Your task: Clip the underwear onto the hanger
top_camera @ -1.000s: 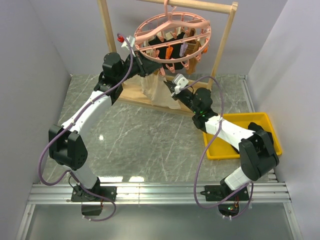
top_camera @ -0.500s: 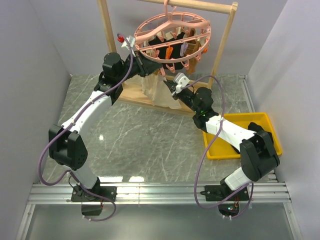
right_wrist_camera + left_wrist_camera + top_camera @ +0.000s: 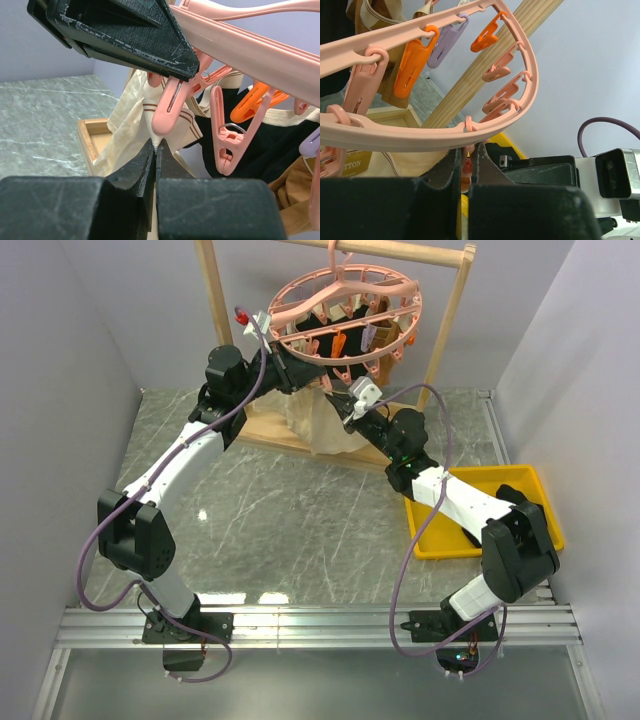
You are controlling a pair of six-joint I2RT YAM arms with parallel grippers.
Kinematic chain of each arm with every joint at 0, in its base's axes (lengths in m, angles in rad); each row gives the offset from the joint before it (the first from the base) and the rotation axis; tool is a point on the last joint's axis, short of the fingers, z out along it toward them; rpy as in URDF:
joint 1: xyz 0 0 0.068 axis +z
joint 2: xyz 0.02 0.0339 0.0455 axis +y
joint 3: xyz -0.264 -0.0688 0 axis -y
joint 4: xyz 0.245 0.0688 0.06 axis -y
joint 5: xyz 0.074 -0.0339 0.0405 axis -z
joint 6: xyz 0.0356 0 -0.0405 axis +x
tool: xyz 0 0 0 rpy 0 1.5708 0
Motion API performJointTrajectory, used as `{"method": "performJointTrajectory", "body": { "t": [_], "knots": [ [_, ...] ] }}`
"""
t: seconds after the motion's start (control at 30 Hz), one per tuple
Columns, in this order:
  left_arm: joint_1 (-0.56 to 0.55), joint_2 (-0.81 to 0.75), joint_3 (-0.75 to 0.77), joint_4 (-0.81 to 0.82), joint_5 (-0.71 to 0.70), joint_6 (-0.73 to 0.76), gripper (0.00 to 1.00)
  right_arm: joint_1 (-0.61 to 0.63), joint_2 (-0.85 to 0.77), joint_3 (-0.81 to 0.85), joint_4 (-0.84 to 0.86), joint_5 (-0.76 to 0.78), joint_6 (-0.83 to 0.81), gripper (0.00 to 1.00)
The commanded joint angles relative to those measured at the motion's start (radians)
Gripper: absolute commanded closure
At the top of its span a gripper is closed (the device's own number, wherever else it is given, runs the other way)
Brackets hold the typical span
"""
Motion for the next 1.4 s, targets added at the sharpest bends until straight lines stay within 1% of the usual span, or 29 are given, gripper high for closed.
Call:
{"method": "performJointTrajectory", "body": {
  "t": [0.0, 0.23, 0.33, 0.5, 0.53, 0.7, 0.8, 0.83, 0.9, 0.93, 0.97, 1.0, 1.03, 1.1, 1.13, 1.27, 1.37],
  "knots": [
    [-0.007, 0.006, 0.010, 0.038, 0.005, 0.000, 1.00, 0.000, -0.014, 0.062, 0.038, -0.003, 0.032, 1.00],
    [-0.008, 0.006, 0.005, 0.040, 0.005, 0.000, 1.00, 0.001, -0.008, 0.080, 0.037, 0.009, 0.043, 1.00],
    [-0.008, 0.008, 0.005, 0.038, 0.002, 0.002, 0.98, 0.001, -0.007, 0.087, 0.037, 0.011, 0.047, 1.00],
    [-0.008, 0.006, 0.010, 0.030, -0.006, 0.006, 0.84, 0.001, -0.005, 0.093, 0.035, 0.018, 0.056, 1.00],
    [-0.008, 0.005, 0.010, 0.029, -0.011, 0.008, 0.77, 0.001, -0.007, 0.093, 0.035, 0.020, 0.059, 1.00],
    [-0.008, 0.000, 0.010, 0.023, -0.029, 0.017, 0.69, 0.001, -0.001, 0.099, 0.038, 0.034, 0.069, 1.00],
    [-0.007, -0.004, 0.019, 0.021, -0.037, 0.018, 0.61, 0.000, 0.001, 0.106, 0.037, 0.040, 0.072, 1.00],
    [-0.007, -0.006, 0.021, 0.023, -0.038, 0.020, 0.56, 0.000, -0.001, 0.110, 0.037, 0.043, 0.076, 1.00],
    [-0.007, -0.015, 0.019, 0.018, -0.052, 0.026, 0.51, -0.002, 0.001, 0.110, 0.037, 0.043, 0.076, 1.00],
    [-0.007, -0.021, 0.013, 0.018, -0.055, 0.029, 0.45, -0.002, -0.001, 0.110, 0.037, 0.041, 0.079, 1.00],
    [-0.005, -0.024, 0.010, 0.021, -0.058, 0.031, 0.37, -0.003, -0.001, 0.111, 0.037, 0.046, 0.079, 1.00],
    [-0.004, -0.035, 0.008, 0.026, -0.061, 0.031, 0.32, -0.002, -0.001, 0.113, 0.037, 0.049, 0.079, 1.00],
    [-0.002, -0.041, 0.004, 0.029, -0.064, 0.031, 0.22, -0.005, 0.001, 0.113, 0.037, 0.050, 0.084, 1.00],
    [0.004, -0.064, -0.001, 0.036, -0.067, 0.034, 0.10, -0.009, -0.001, 0.116, 0.032, 0.057, 0.096, 1.00],
    [0.004, -0.075, -0.010, 0.041, -0.063, 0.041, 0.01, -0.015, -0.002, 0.117, 0.028, 0.057, 0.102, 1.00],
    [0.002, -0.151, -0.062, 0.072, -0.051, 0.080, 0.01, -0.031, -0.010, 0.110, 0.012, 0.061, 0.121, 1.00],
    [0.002, -0.213, -0.107, 0.061, -0.044, 0.130, 0.01, -0.046, -0.019, 0.103, 0.000, 0.057, 0.148, 1.00]
  ]
}}
